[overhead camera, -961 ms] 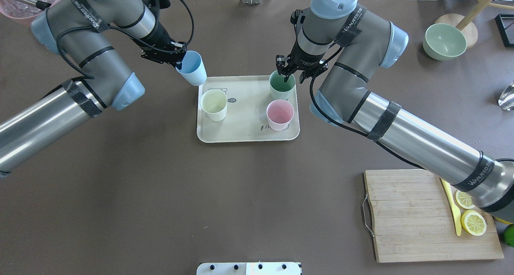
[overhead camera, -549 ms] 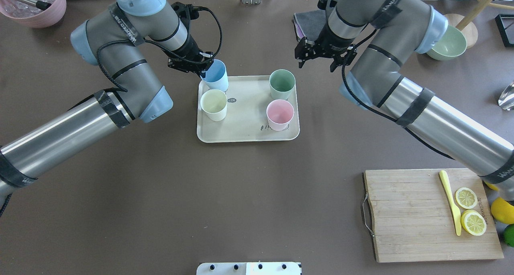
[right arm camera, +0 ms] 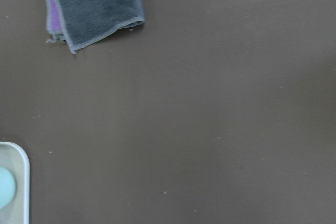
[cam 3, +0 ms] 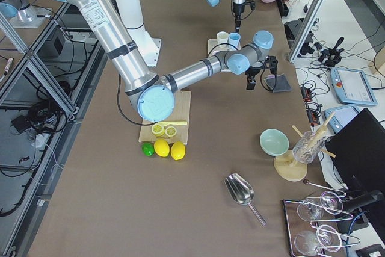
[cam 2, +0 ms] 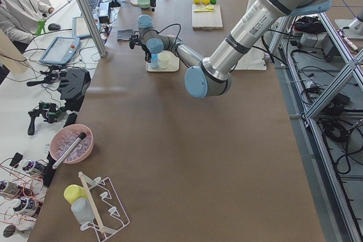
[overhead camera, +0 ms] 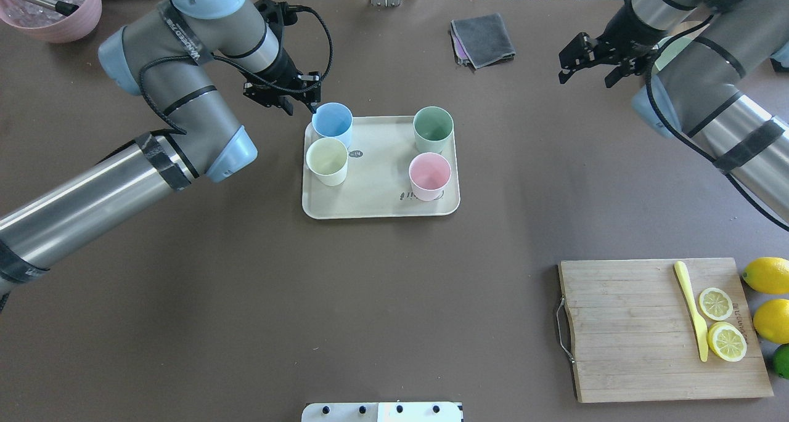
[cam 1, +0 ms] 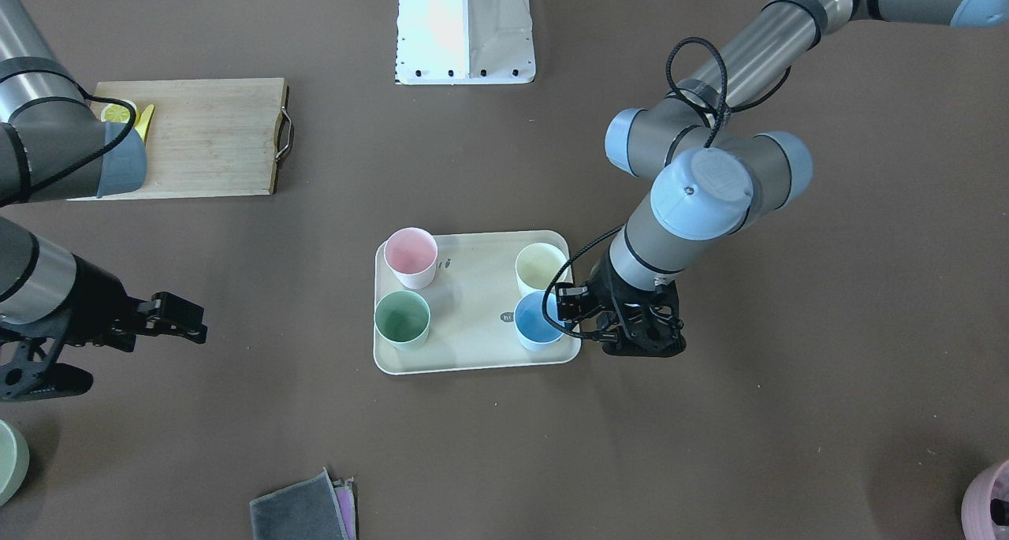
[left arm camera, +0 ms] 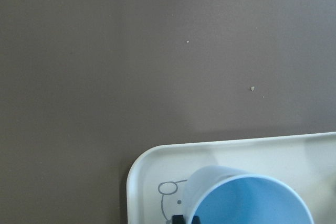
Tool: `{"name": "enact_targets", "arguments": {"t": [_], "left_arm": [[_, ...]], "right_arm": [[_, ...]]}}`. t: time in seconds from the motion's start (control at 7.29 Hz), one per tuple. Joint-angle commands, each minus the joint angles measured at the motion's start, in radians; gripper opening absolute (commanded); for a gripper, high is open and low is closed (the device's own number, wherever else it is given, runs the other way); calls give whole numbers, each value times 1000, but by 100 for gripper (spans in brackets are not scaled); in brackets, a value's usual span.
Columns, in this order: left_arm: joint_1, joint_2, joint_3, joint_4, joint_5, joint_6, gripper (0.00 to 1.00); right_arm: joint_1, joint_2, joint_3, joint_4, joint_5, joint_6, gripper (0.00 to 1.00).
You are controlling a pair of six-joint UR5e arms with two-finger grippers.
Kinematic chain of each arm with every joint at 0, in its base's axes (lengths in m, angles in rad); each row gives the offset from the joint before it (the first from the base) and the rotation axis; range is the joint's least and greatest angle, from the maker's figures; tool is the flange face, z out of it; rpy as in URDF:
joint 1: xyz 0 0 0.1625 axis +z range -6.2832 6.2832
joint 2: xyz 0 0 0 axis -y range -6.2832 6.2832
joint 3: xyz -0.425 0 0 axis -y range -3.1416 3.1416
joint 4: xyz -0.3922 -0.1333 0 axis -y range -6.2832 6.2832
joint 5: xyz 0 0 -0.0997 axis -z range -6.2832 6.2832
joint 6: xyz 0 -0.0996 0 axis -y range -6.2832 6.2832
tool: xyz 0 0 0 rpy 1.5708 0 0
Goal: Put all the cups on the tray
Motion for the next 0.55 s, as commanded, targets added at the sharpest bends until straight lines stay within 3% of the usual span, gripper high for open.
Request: {"name": "enact_targets", "arguments": {"t": [0.0,0.41], "left_arm": [[-121,146,-80,21,-102,174,98],[-319,312,-122,94,-103,577,98]], "right_arm": [[92,-91,6,-2,30,-141,100],[170,-193,5,-2,30,-318,100]]}}
